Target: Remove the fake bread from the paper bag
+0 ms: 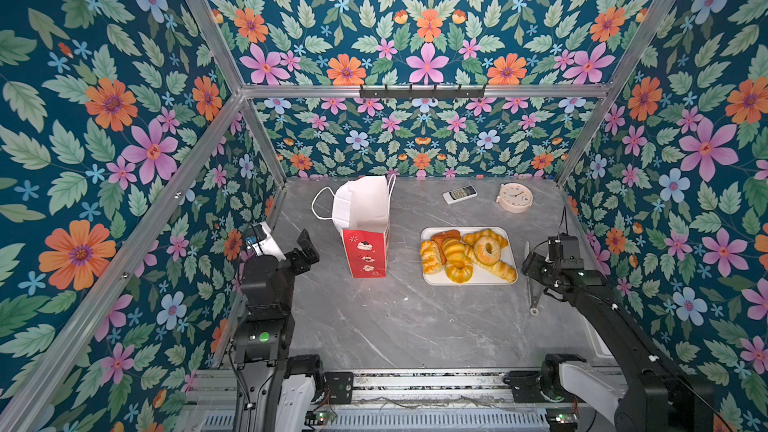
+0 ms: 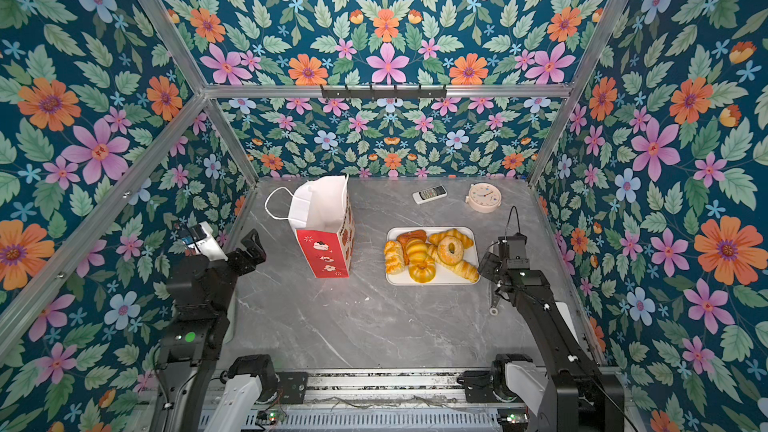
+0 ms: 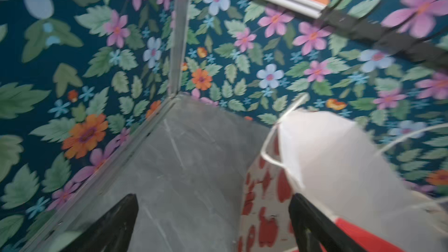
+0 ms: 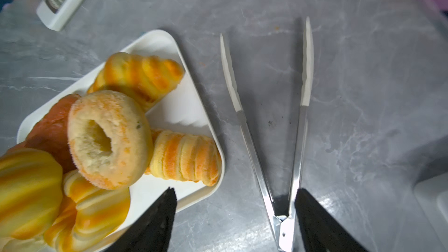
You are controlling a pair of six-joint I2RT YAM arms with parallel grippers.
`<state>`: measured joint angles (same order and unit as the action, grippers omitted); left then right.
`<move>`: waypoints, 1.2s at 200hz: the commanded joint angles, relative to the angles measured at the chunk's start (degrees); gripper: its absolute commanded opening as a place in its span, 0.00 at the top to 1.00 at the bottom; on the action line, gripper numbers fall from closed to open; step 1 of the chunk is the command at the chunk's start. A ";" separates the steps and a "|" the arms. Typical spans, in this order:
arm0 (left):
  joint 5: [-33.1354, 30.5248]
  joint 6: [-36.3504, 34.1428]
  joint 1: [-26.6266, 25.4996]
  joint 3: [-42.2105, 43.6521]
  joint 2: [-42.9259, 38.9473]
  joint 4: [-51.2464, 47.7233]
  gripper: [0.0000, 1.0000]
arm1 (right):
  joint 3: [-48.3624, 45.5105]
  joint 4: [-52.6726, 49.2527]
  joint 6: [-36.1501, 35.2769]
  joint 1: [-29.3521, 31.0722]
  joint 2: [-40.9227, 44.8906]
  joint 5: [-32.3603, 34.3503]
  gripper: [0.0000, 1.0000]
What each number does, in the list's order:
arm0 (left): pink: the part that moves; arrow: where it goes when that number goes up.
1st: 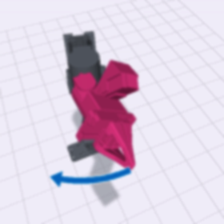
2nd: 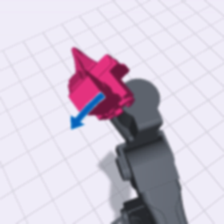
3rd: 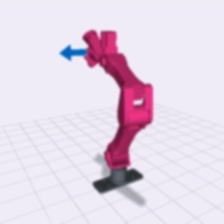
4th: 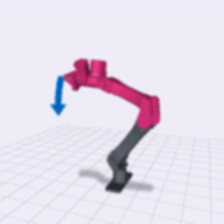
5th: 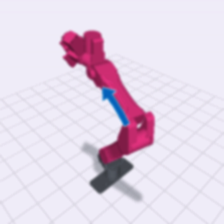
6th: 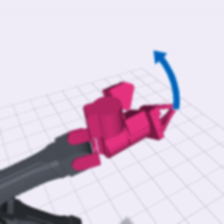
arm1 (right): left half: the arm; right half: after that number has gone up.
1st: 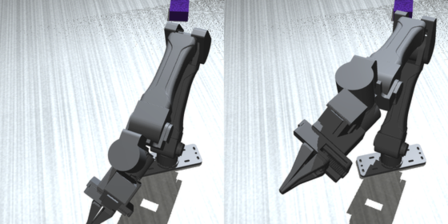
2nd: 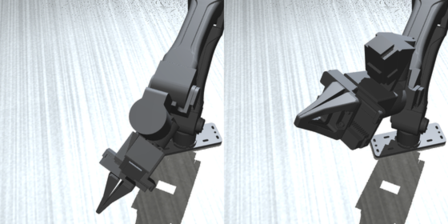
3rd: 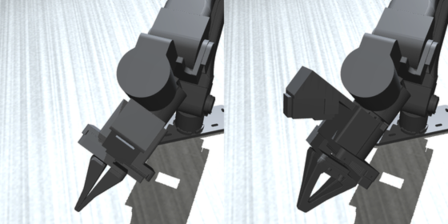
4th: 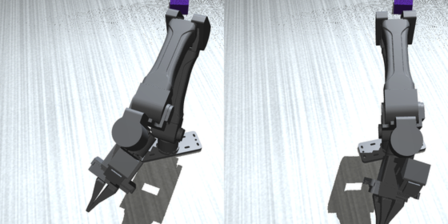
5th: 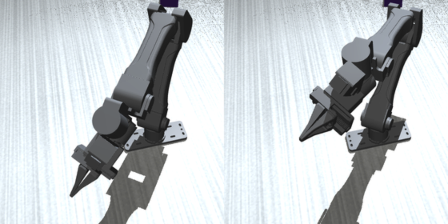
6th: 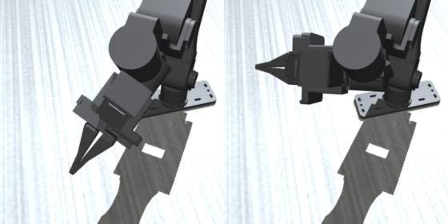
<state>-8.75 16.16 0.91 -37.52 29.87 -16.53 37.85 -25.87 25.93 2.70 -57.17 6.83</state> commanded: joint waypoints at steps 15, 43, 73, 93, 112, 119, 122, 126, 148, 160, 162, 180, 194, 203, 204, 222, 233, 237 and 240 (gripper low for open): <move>-9.06 2.42 0.47 1.99 0.97 7.55 0.00 | -1.80 5.07 -3.17 5.44 4.16 9.89 0.21; -8.24 6.82 0.40 11.45 2.02 16.99 0.00 | -2.05 5.70 -3.32 6.04 4.74 8.91 0.21; -7.61 1.64 0.10 23.38 5.76 37.59 0.00 | -2.59 7.20 -4.49 7.06 6.82 7.44 0.18; -6.35 -4.90 0.14 29.57 14.02 54.44 0.00 | -3.36 8.67 -5.82 7.14 7.74 5.41 0.04; -6.24 -6.06 0.19 31.54 26.59 68.85 0.00 | -4.24 10.79 -7.16 7.28 7.95 3.20 0.01; -5.01 -6.56 0.23 30.96 31.58 73.09 0.00 | -4.39 11.57 -7.78 7.23 7.86 1.75 0.01; -4.61 -6.78 0.17 30.63 33.51 74.26 0.00 | -4.58 12.15 -8.23 7.23 7.78 1.22 0.01; -3.67 -6.92 0.22 29.85 35.92 75.38 0.00 | -4.76 12.96 -8.50 7.23 7.73 0.74 0.01; -1.63 -9.21 0.24 28.10 48.22 86.43 0.00 | -5.59 17.18 -9.01 7.23 7.00 4.42 0.01; -2.26 -10.32 0.20 26.86 51.34 87.37 0.00 | -6.10 19.68 -10.37 7.23 6.57 7.62 0.01; -2.46 -10.33 0.29 26.81 51.56 87.46 0.00 | -6.27 20.30 -10.70 7.28 6.55 8.05 0.01; -1.58 -10.09 0.76 23.82 55.22 85.06 0.00 | -9.03 26.88 -13.86 7.23 6.04 13.32 0.01; 2.07 -12.62 0.51 23.45 58.69 88.66 0.00 | -13.22 36.28 -17.46 7.23 4.81 16.78 0.01; 2.88 -12.67 0.49 22.66 60.61 88.54 0.00 | -16.07 43.36 -20.00 7.23 3.09 17.91 0.01; 2.74 -12.66 0.50 22.58 60.94 88.92 0.00 | -16.33 44.15 -20.28 7.28 2.84 17.98 0.01; 3.26 -13.70 -0.03 22.39 62.33 90.30 0.00 | -19.36 55.64 -22.90 6.22 -4.13 18.73 0.01; 2.64 -13.70 -0.16 22.57 62.68 91.16 0.00 | -20.18 62.48 -23.27 4.95 -10.11 18.39 0.01; 2.67 -13.70 -0.20 22.53 62.57 90.85 0.00 | -20.04 63.95 -23.30 4.61 -11.84 18.19 0.01; 2.54 -13.71 -0.20 22.49 62.51 90.73 0.00 | -19.82 64.81 -23.19 4.36 -13.03 18.06 0.01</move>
<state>-7.22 4.12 0.78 -14.83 92.23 70.28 18.48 19.25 6.22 8.58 -62.98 22.61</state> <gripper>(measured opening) 0.997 0.993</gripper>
